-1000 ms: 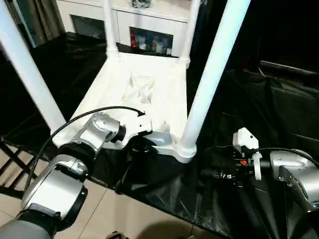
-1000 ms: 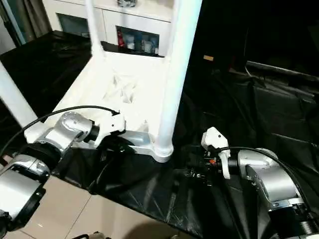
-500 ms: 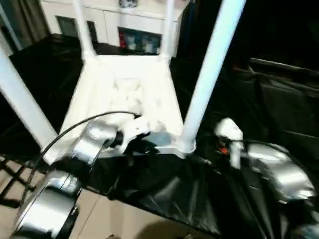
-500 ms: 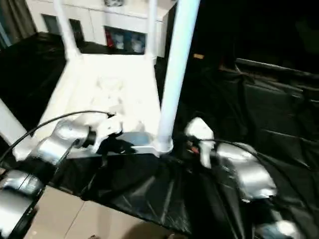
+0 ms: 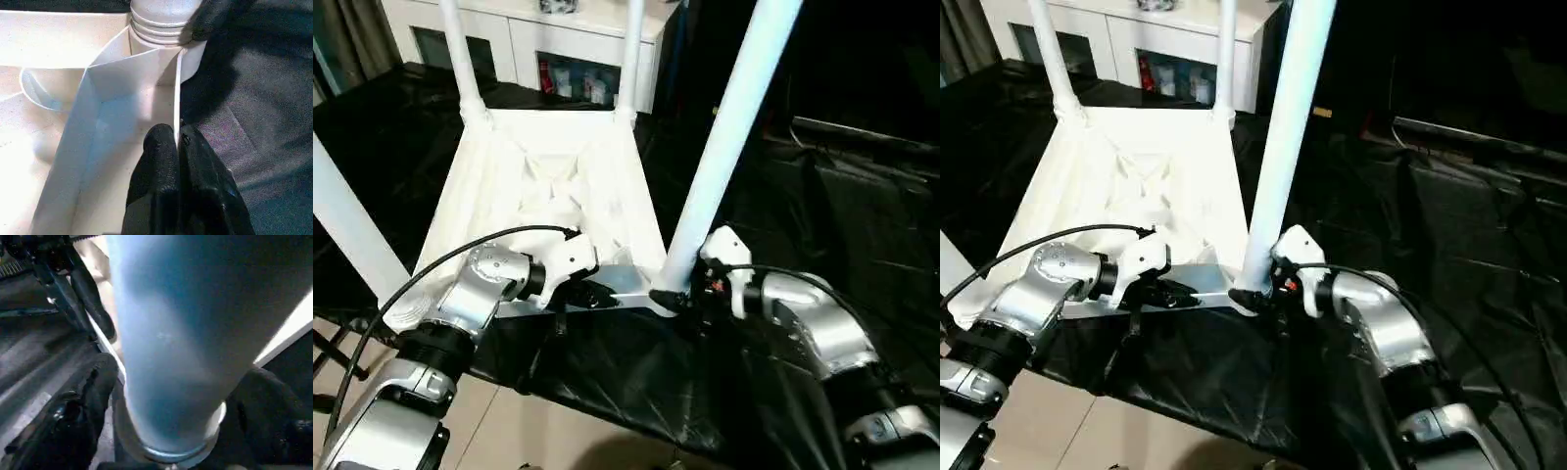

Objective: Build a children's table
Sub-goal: Rotate leg to tighten

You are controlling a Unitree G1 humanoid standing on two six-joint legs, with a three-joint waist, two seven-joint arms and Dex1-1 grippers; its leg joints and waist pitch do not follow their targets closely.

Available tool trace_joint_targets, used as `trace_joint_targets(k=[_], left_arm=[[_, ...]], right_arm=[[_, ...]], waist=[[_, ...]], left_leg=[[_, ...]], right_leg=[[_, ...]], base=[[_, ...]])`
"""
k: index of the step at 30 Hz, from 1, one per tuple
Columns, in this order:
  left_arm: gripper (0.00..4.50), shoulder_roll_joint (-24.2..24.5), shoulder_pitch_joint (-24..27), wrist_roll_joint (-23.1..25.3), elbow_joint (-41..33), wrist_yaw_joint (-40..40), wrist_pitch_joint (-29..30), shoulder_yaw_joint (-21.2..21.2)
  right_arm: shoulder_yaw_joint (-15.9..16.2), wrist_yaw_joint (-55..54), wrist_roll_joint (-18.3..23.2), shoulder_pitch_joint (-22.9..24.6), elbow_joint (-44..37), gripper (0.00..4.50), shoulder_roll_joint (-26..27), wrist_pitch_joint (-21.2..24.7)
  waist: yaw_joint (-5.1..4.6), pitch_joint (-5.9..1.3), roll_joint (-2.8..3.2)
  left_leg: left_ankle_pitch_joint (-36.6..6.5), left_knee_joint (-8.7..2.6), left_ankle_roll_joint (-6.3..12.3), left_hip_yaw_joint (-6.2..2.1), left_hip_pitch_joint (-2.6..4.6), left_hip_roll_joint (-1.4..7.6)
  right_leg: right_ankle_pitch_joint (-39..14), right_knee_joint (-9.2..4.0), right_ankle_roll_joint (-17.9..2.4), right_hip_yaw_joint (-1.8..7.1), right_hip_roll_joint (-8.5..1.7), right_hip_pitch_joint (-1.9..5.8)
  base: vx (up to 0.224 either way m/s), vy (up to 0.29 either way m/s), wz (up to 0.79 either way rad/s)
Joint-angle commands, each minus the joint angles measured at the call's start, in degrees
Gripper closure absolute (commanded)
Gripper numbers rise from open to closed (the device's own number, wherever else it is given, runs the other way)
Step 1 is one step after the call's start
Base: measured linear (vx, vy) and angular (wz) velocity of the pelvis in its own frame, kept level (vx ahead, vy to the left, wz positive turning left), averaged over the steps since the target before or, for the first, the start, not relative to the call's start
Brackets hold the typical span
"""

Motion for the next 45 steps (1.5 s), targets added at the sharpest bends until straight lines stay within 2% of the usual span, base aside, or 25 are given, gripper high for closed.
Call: trace_joint_targets(k=[1,4,11,14,16,18,20,22,23,25,26,27,28,29,30,31,32,33,34,35,37,38,40,42,45], left_arm=[[4.5,1.43,1.36,4.05,3.08,-0.57,2.65,-2.88],[4.5,1.78,-0.14,4.55,3.86,-1.22,3.08,-3.3],[4.5,1.78,-1.91,5.38,5.82,-1.04,3.5,-3.83],[4.5,-1.36,-3.79,5.54,8.73,6.4,5.57,-2.38],[4.5,-2.32,-4.12,5.5,9.08,8.22,6.25,-2.1],[4.5,-4.08,-4.59,5.33,9.55,10.83,7.32,-1.54],[4.5,-5.88,-4.9,5.23,9.75,12.55,8.16,-1.35],[4.5,-10.64,-5.97,5.22,11.24,18.01,9.8,-0.93],[4.5,-10.64,-5.97,5.22,11.24,18.01,9.8,-0.93],[4.5,-13.5,-6.59,5.31,12.2,21.02,10.59,-0.92],[4.5,-14.5,-6.82,5.44,12.6,22.47,10.77,-0.88],[4.5,-15.11,-6.94,5.41,12.85,23.05,10.86,-0.94],[4.5,-15.55,-7.01,5.35,13.04,23.45,10.79,-0.98],[4.5,-15.84,-7.02,5.2,13.25,23.53,10.41,-0.88],[4.5,-15.71,-6.87,5.22,13.08,23.1,10.09,-0.97],[4.5,-15.67,-6.83,5.23,13.03,23.0,10.02,-1.0],[4.5,-15.67,-6.74,5.52,12.96,22.74,9.88,-0.9],[4.5,-15.16,-6.38,5.69,12.44,21.8,9.31,-0.93],[4.5,-13.71,-5.62,5.77,11.27,19.56,8.15,-1.07],[4.5,-12.4,-4.91,5.68,10.2,17.69,7.32,-1.17],[4.5,-10.56,-3.87,5.48,8.73,15.24,6.04,-1.18],[4.5,-9.37,-2.94,4.88,7.24,13.16,4.72,-1.15],[4.5,-7.45,-1.57,4.14,4.83,10.27,3.3,-1.22],[4.5,-5.03,-0.19,3.41,2.39,7.48,0.42,-1.35],[4.5,-1.71,1.31,2.13,-0.8,3.56,-0.69,-0.84]], right_arm=[[0.19,-0.91,-0.72,-1.26,1.61,1.0,0.1,-1.34],[0.2,-0.84,-0.87,-1.98,3.31,1.29,0.59,-1.84],[0.76,-0.91,-1.34,-2.66,5.74,1.72,1.55,-2.74],[0.68,-4.1,-1.9,-0.54,6.99,1.77,4.36,-3.12],[0.12,-6.58,-1.97,0.23,7.29,1.78,5.53,-2.98],[-0.84,-10.5,-1.8,1.32,7.48,1.79,7.64,-2.32],[-1.98,-15.26,-1.71,2.25,7.87,1.8,10.13,-1.6],[-4.32,-27.18,-1.74,2.13,11.59,1.8,16.76,-1.54],[-4.32,-27.18,-1.74,2.13,11.59,1.8,16.76,-1.54],[-4.98,-34.02,-2.26,0.1,15.43,1.8,21.27,-3.14],[-4.81,-35.24,-2.23,-1.46,16.92,1.8,23.29,-4.22],[-4.53,-35.07,-2.29,-2.69,17.51,1.46,24.67,-5.43],[-4.28,-34.66,-2.4,-3.63,17.84,1.25,25.58,-6.52],[-4.13,-33.93,-2.93,-4.25,17.53,1.11,25.55,-7.32],[-4.51,-32.7,-2.45,-4.28,16.99,1.11,25.13,-7.27],[-4.61,-32.4,-2.31,-4.27,16.85,0.9,25.03,-7.24],[-5.11,-31.83,-1.98,-4.19,16.37,0.9,24.9,-7.05],[-5.4,-30.53,-1.73,-3.94,15.61,0.74,23.96,-7.13],[-5.85,-27.65,-1.31,-3.51,14.41,0.63,21.74,-7.89],[-6.14,-25.75,-1.31,-3.38,13.94,0.55,19.87,-8.63],[-6.54,-23.18,-1.31,-3.56,14.07,0.33,17.46,-9.87],[-6.48,-20.82,-1.08,-3.7,14.13,0.33,15.95,-10.39],[-6.22,-16.69,-0.57,-3.8,13.92,0.33,13.66,-10.81],[-5.37,-11.2,-0.34,-3.99,13.84,0.33,11.22,-11.49],[-3.63,-3.09,-0.15,-4.24,13.39,0.33,7.89,-12.2]], waist=[[0.68,-3.14,-0.05],[0.58,-3.13,0.52],[0.36,-2.89,0.05],[0.45,-2.72,-0.38],[0.63,-2.49,-0.31],[0.41,-2.36,-0.6],[0.08,-2.33,-0.42],[-0.42,-2.45,0.43],[-0.8,-2.44,0.36],[-1.87,-2.01,1.16],[-2.68,-1.67,2.09],[-2.96,-1.41,2.39],[1.37,-1.04,3.58],[1.31,-1.22,2.25],[1.06,-2.34,-2.49],[1.55,-1.8,-0.8],[2.27,-2.8,-1.37],[2.43,-3.03,-1.15],[2.26,-3.27,-0.07],[2.2,-3.42,0.27],[1.91,-3.39,0.2],[1.75,-3.49,-0.23],[1.59,-3.62,-0.07],[1.57,-4.06,-0.53],[1.78,-4.03,-0.7]], left_leg=[[-14.31,-3.8,1.25,0.29,-0.15,0.16],[-14.85,-3.86,0.9,0.21,-0.16,0.13],[-17.09,-3.76,0.72,0.15,0.02,-0.06],[-17.83,-3.8,0.79,0.07,0.14,-0.07],[-20.0,-3.54,0.52,0.11,0.99,-0.32],[-20.81,-3.79,0.34,-0.14,0.66,-0.38],[-24.14,-3.9,-0.35,-0.66,1.28,-0.38],[-25.98,-4.32,-0.75,-1.24,1.03,-0.32],[-26.66,-4.47,-0.76,-1.32,1.01,-0.27],[-34.18,-4.84,-0.71,-2.04,2.17,0.06],[-40.06,-5.87,-0.9,-2.87,2.44,0.88],[-43.9,-7.44,-0.54,-3.2,1.18,1.96],[-53.02,-12.76,0.17,-0.27,-2.95,3.26],[-51.58,-12.92,1.02,0.33,-1.04,3.17],[-36.49,-3.75,-0.18,-0.41,4.39,-0.61],[-28.87,-0.01,0.15,-1.05,4.78,-1.43],[-13.29,-1.59,1.35,-2.01,-0.55,-0.54],[-9.27,-3.54,0.48,-2.11,-2.41,-0.4],[-8.21,-4.78,-1.1,-1.76,-1.68,0.09],[-11.96,-4.99,-0.4,-1.48,-0.76,0.15],[-15.47,-4.83,0.46,-1.13,-0.72,0.24],[-14.32,-4.82,0.9,-0.95,-0.98,0.2],[-12.44,-4.65,1.97,-0.98,-1.28,0.3],[-6.98,-4.03,3.97,-0.58,-1.12,0.27],[-4.09,-3.64,6.43,-0.29,-1.08,0.19]], right_leg=[[-21.22,-4.83,-9.08,2.22,-3.85,2.63],[-20.37,-4.78,-9.29,2.32,-3.76,2.73],[-26.43,-5.54,-7.87,2.14,-3.83,2.54],[-29.66,-5.94,-6.63,1.94,-3.85,2.27],[-34.46,-6.74,-5.24,1.75,-3.89,1.49],[-36.92,-6.99,-4.05,1.45,-3.88,1.73],[-40.59,-7.86,-2.38,0.5,-4.04,1.42],[-40.13,-8.2,-1.85,-0.27,-4.22,2.02],[-39.67,-8.49,-1.84,-0.45,-4.16,2.04],[-39.15,-9.98,-1.09,-3.44,-3.79,2.17],[-35.62,-10.12,-0.87,-5.42,-3.51,3.26],[-31.78,-8.24,-1.01,-5.95,-2.93,4.97],[-10.71,4.26,-3.33,-3.43,-1.59,7.57],[-13.52,5.25,-3.03,-1.52,-1.46,6.3],[-41.33,-4.77,-0.17,1.67,-5.01,0.64],[-54.09,-8.48,-0.95,1.99,-9.59,-0.47],[-51.49,-7.17,-0.19,3.65,-9.88,4.09],[-44.69,-5.98,-0.5,2.43,-8.16,5.45],[-28.09,-4.76,-3.11,1.49,-5.52,4.36],[-20.72,-4.12,-5.43,1.15,-4.63,4.15],[-18.13,-4.1,-8.36,1.39,-4.76,3.9],[-15.86,-3.94,-9.13,1.36,-4.65,4.06],[-12.25,-3.53,-9.99,1.29,-4.88,4.49],[-3.3,-2.73,-11.72,1.34,-4.63,4.59],[1.94,-2.24,-13.16,1.23,-4.52,4.62]], base=[[0.0,0.0,0.0],[0.0,0.0,0.0],[0.0,0.0,0.0],[0.0,0.0,0.0],[0.0,0.0,0.0],[0.0,0.0,0.0],[0.0,0.0,0.0],[0.0,0.0,0.0],[0.0,0.0,0.0],[-0.051,0.058,-0.15],[-0.046,0.071,-0.13],[-0.091,0.058,-0.12],[-0.091,0.058,-0.12],[-0.073,-0.015,0.1],[0.037,-0.071,0.05],[0.037,-0.071,0.05],[0.074,-0.029,-0.37],[0.057,0.017,-0.37],[0.057,0.017,-0.37],[0.0,0.0,0.0],[0.0,0.0,0.0],[0.0,0.0,0.0],[0.0,0.0,0.0],[0.057,0.009,-0.02],[0.037,0.005,-0.01]])
